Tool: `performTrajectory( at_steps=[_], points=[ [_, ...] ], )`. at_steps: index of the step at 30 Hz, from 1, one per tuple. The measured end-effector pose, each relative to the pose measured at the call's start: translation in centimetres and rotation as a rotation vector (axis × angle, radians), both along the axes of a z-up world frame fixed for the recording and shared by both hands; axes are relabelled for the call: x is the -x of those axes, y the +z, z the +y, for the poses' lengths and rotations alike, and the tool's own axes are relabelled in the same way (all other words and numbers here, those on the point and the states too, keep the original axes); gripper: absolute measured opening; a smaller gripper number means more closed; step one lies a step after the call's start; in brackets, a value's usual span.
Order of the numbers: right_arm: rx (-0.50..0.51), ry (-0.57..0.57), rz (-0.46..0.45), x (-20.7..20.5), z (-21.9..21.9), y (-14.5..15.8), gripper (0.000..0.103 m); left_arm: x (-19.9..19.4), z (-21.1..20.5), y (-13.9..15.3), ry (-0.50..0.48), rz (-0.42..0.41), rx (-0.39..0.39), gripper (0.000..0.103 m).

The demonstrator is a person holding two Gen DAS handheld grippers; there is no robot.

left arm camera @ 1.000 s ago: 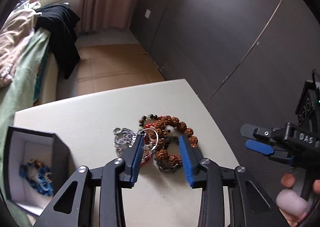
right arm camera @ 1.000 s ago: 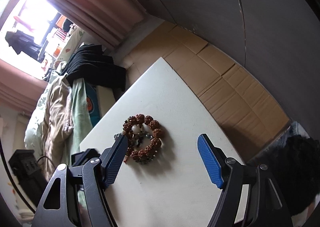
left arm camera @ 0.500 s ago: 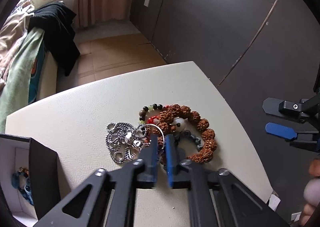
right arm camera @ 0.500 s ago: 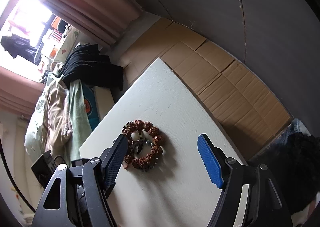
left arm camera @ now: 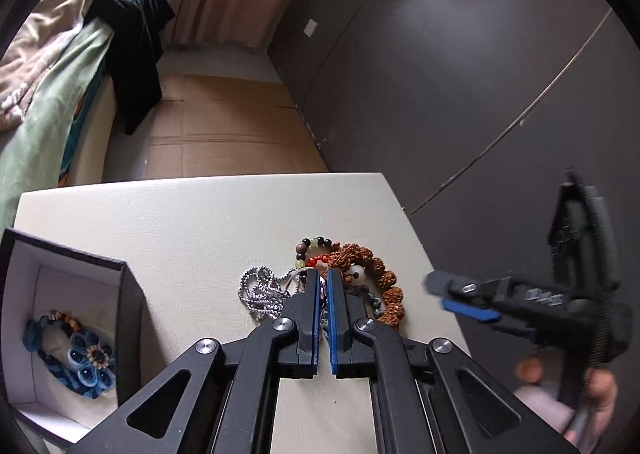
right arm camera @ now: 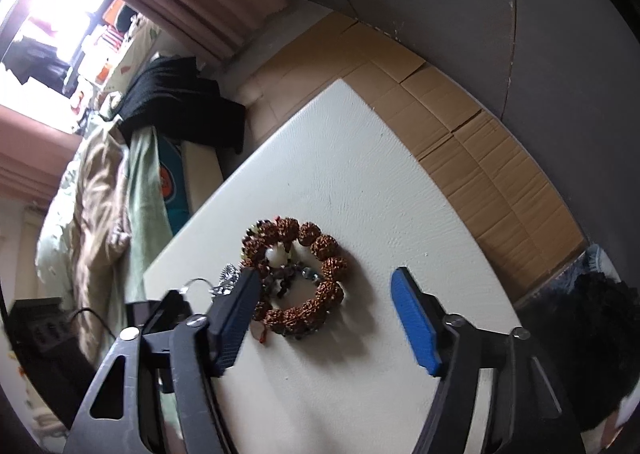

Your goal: Organize jewelry

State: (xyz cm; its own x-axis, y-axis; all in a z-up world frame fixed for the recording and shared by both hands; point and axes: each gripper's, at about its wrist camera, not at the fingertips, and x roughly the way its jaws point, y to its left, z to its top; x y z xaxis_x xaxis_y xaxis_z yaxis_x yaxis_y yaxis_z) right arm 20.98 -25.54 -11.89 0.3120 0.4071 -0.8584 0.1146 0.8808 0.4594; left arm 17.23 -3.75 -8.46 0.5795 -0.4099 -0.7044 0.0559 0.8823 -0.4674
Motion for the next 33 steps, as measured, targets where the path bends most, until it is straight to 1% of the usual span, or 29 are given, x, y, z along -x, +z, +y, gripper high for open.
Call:
performTrajectory(
  at_steps=[2,9,10,11,12,15,17,26,29,33],
  points=[
    [0.027,0.016,0.017,-0.2,0.7,-0.7,0.049,0.3,0.3,0.4,0.001,-0.01,0.01,0.003],
    [0.092,0.038,0.063,-0.9,2.4,-3.0,0.047,1.4,1.8,1.4,0.014,-0.023,0.046,0.003],
    [0.106,0.036,0.052,-0.9,2.5,-2.8,0.043,1.7,1.9,1.6,0.014,-0.027,0.054,0.003],
    [0.117,0.039,0.048,-1.0,2.6,-2.7,0.03,1.8,2.1,1.8,0.013,-0.033,0.062,0.003],
    [0.117,0.044,0.054,-1.0,2.8,-2.8,0.024,2.1,2.3,2.1,0.016,-0.04,0.068,0.003],
    [0.117,0.032,0.037,-0.8,2.6,-2.6,0.023,2.4,3.3,3.2,0.03,-0.065,0.079,0.003],
    [0.112,0.018,0.01,-0.5,2.2,-2.0,0.019,2.8,3.8,4.1,0.039,-0.085,0.089,0.003],
    [0.057,0.024,-0.087,0.4,1.4,0.5,0.019,4.9,4.9,8.6,0.062,-0.196,0.118,0.002],
    [0.06,0.028,-0.105,0.6,1.5,1.0,0.019,5.7,5.4,10.0,0.07,-0.233,0.128,0.002],
    [0.062,0.033,-0.106,0.7,2.0,1.1,0.019,6.7,5.9,12.1,0.075,-0.289,0.136,0.002]
  ],
)
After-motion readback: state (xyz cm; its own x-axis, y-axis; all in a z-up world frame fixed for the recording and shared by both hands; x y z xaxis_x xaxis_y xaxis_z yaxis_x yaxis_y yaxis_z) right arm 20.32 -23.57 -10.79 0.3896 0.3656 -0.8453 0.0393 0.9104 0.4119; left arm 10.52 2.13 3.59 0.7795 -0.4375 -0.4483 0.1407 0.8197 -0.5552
